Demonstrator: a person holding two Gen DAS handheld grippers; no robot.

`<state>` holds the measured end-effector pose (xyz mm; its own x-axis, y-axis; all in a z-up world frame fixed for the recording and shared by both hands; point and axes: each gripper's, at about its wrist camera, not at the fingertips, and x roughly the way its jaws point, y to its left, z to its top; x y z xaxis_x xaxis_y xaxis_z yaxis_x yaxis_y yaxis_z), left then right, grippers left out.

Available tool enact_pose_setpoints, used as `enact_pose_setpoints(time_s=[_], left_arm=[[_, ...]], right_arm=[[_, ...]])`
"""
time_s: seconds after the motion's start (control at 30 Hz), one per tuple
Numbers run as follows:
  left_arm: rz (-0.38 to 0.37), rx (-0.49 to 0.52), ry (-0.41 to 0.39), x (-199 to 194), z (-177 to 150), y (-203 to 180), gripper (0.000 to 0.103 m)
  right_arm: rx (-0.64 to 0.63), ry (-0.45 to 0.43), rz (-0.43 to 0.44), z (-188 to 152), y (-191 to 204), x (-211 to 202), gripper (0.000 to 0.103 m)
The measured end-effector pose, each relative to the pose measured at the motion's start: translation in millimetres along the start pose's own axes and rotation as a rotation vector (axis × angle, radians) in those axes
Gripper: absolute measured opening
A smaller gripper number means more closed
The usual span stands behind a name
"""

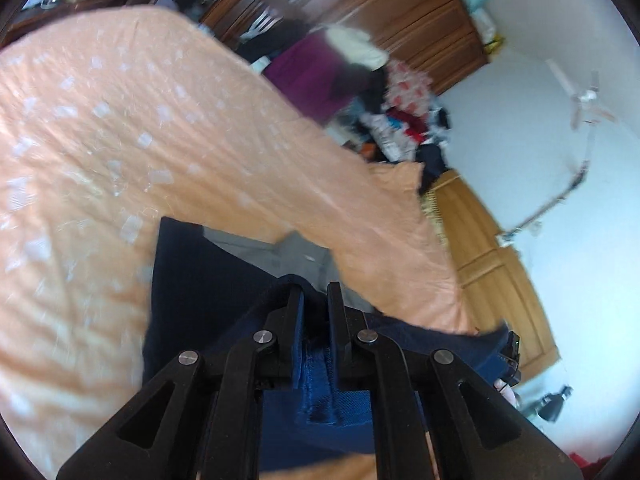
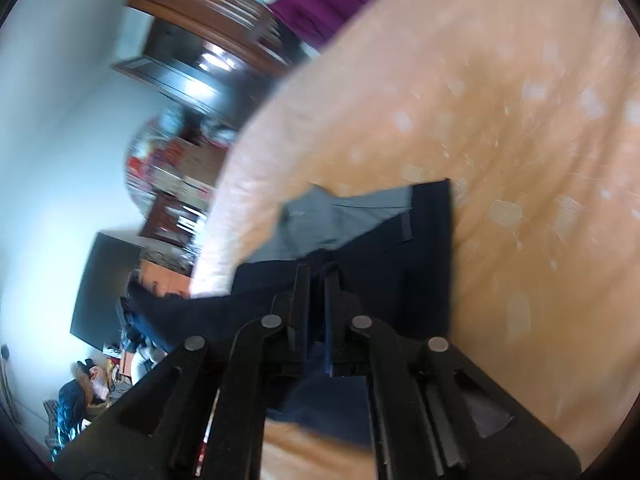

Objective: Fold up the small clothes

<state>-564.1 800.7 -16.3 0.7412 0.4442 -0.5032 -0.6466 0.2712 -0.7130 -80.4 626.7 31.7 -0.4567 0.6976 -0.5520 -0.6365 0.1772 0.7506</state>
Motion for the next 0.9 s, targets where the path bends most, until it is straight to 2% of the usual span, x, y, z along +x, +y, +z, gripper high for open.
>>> enact_pose_setpoints(time_s=[0.03,0.1,0.17,0.2,0.3,0.33,0.37,0.4,0.47,0.5,0.53,0.6,0.67,0.73,0.9], left_arm=[[0.032,-0.002,0.019,17.9,4.1,11.1,0.016],[0.123,-0.057,0.076,60.2,1.5,50.4,0.017],[0.235,-0.092,0.154,100.6,-9.1,89.0,0.019],[0.238,-0.126,0.171,113.3,-14.6,104.2,0.02],[0.201,-0.105,0.134,112.7,-16.4,103.3,0.022],[0.191,-0.097,0.127,110.6,-15.1,100.4,0.028],[0.184,-0.085,0.115,107.2,-12.9,97.3,0.029],[0.179,-0.067,0.092,101.8,-8.9,91.7,0.029],[0.188,-0.029,0.011,84.4,-2.3,78.0,0.042],[0.213,-0.01,-0.028,76.7,3.0,73.7,0.054],[0.259,0.008,-0.053,70.4,7.8,70.5,0.057],[0.314,0.035,-0.028,72.9,11.9,68.4,0.057],[0.323,0.057,0.008,80.5,9.8,63.8,0.057],[0.325,0.098,0.046,85.7,2.9,57.7,0.056],[0.326,0.114,0.076,80.8,-17.2,53.7,0.056]], right_arm=[[0.025,0.027,-0.031,5.5,-16.8,18.2,0.012],[0.05,0.073,-0.119,13.8,-48.6,51.2,0.02],[0.081,0.076,-0.16,12.2,-73.9,69.3,0.047],[0.086,0.076,-0.155,10.2,-77.4,71.7,0.05],[0.015,0.086,-0.155,4.3,-73.4,80.8,0.054],[-0.011,0.083,-0.146,3.3,-68.5,81.5,0.059],[-0.031,0.081,-0.132,5.6,-64.8,83.3,0.064],[-0.047,0.084,-0.13,6.9,-62.6,85.4,0.065],[-0.094,0.105,-0.165,7.4,-58.3,94.8,0.065],[-0.1,0.108,-0.173,7.5,-57.3,98.8,0.065],[-0.107,0.109,-0.187,7.4,-56.9,101.6,0.062],[-0.116,0.103,-0.209,8.6,-58.8,102.0,0.048],[-0.117,0.102,-0.22,9.6,-60.3,102.2,0.021],[-0.126,0.095,-0.231,9.9,-62.0,100.6,0.007],[-0.17,0.03,-0.229,9.6,-49.6,88.0,0.003]])
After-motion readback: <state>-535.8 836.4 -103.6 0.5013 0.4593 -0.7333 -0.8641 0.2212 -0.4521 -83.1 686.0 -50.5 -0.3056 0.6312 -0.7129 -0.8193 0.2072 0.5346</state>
